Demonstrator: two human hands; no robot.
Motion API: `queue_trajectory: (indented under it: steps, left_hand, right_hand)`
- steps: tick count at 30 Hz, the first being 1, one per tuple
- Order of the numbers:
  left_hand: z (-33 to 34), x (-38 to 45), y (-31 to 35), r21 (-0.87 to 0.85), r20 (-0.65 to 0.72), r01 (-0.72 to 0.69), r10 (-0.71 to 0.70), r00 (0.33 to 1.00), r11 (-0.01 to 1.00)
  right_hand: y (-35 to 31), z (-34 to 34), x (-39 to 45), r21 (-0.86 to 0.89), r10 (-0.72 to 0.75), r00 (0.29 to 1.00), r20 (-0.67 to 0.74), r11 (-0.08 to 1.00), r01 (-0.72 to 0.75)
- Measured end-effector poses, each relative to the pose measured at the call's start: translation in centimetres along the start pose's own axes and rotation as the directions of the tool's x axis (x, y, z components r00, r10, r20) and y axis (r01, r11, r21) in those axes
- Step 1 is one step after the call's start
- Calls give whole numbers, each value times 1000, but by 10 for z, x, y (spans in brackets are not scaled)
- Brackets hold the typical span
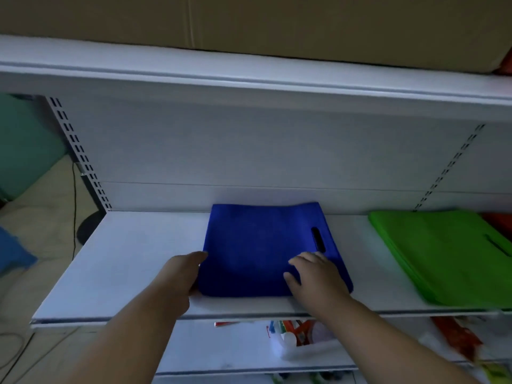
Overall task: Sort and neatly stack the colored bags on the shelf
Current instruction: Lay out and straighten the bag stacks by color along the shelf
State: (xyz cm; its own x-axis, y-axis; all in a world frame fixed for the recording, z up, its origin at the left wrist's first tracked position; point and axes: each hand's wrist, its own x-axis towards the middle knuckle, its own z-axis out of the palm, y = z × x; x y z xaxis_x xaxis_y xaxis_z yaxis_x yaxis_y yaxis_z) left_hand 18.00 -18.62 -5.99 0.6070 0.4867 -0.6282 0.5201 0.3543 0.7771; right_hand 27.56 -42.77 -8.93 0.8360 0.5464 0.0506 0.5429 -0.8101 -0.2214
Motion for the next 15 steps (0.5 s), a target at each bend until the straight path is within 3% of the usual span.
queue_trajectory:
  steps: [5,11,15]
  left_hand:
    - [6,0,1,7,43,-5,5,999,1000]
    - [13,0,2,-2,102,-23,23,995,1000]
    - [23,-1,9,-48,126,-107,112,986,993]
  right_hand:
    - [-15,-1,4,-155,42,999,35,987,-36]
    - [-64,8,6,27,-140,982,127,990,138]
    - [-78,25,17,47,-133,989,-69,990,136]
